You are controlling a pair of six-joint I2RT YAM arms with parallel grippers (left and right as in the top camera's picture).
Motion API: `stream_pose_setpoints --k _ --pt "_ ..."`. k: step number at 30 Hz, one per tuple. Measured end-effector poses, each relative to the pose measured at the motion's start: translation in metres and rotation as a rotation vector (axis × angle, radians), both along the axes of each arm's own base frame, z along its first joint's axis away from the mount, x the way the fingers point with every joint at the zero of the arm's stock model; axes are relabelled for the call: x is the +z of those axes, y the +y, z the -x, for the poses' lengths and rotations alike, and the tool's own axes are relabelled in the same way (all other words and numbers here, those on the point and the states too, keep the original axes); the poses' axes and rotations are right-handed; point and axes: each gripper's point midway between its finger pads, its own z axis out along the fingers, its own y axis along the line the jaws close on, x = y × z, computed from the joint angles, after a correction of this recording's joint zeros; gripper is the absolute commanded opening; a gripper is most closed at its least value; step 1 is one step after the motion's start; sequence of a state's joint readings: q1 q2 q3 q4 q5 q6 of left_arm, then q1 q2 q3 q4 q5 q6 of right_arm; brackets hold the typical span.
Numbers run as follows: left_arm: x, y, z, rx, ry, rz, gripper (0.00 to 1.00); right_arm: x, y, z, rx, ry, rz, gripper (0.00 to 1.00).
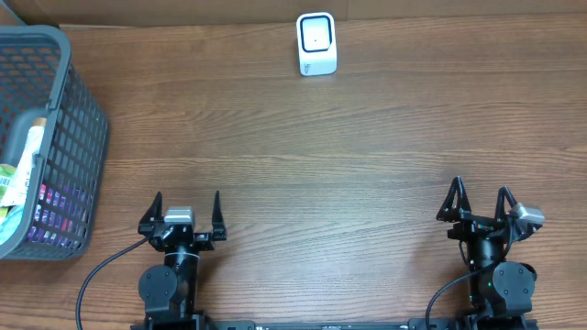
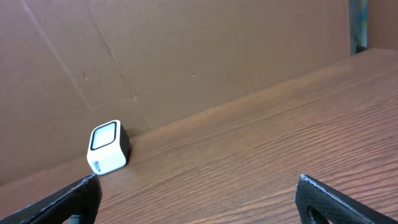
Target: Scan the item barcode
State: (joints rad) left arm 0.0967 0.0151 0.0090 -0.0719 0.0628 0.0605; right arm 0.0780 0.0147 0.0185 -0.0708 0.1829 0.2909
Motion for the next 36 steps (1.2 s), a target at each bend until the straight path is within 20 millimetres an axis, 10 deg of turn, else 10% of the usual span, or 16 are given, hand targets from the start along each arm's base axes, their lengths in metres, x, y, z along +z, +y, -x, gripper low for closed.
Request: stream_pose_setpoints --k 36 --pt "0.020 -0.004 0.004 -0.020 -0.013 0.002 1.00 -0.011 0.004 0.001 0.024 0.054 0.027 1.00"
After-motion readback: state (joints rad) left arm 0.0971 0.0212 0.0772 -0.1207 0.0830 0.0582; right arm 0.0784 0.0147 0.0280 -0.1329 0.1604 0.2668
